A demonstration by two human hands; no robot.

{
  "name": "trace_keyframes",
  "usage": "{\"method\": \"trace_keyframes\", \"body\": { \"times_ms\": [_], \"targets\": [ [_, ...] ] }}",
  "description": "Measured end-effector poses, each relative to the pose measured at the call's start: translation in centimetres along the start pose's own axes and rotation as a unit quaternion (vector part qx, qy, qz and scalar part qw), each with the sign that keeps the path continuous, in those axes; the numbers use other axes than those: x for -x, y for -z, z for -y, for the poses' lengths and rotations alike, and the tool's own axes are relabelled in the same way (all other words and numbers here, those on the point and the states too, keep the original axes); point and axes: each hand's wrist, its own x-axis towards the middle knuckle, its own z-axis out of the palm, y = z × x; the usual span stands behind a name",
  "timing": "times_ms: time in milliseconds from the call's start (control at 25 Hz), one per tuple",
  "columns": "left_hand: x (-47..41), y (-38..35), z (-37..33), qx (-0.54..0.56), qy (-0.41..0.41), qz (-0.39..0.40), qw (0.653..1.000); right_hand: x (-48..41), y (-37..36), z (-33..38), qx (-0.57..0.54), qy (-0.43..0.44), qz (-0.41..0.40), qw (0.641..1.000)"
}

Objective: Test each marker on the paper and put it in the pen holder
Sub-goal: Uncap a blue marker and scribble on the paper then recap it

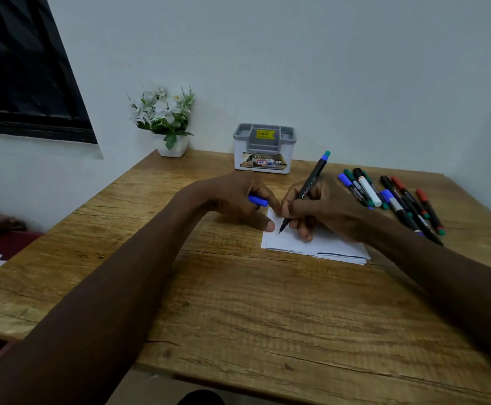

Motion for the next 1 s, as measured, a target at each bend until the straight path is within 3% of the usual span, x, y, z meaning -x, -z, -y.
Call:
{"method": "trace_keyframes", "body": {
  "times_ms": [280, 560, 1000],
  "targets": [
    [-0.3, 0.3, 0.4, 0.01, -0.014, 0.017, 1.0, -0.4, -0.2, -0.6, 0.028, 0.02, 0.044, 0.998],
    [-0.2, 0.4, 0.5, 0.0, 0.002, -0.008, 1.0, 0.3, -0.8, -0.2, 0.052, 0.046, 0.003, 0.998],
    [0.2, 0.5, 0.1, -0.002, 0.013, -0.019, 1.0, 0.5, -1.0, -0.5, 0.063, 0.084, 0.033, 0.994]
  ]
}}
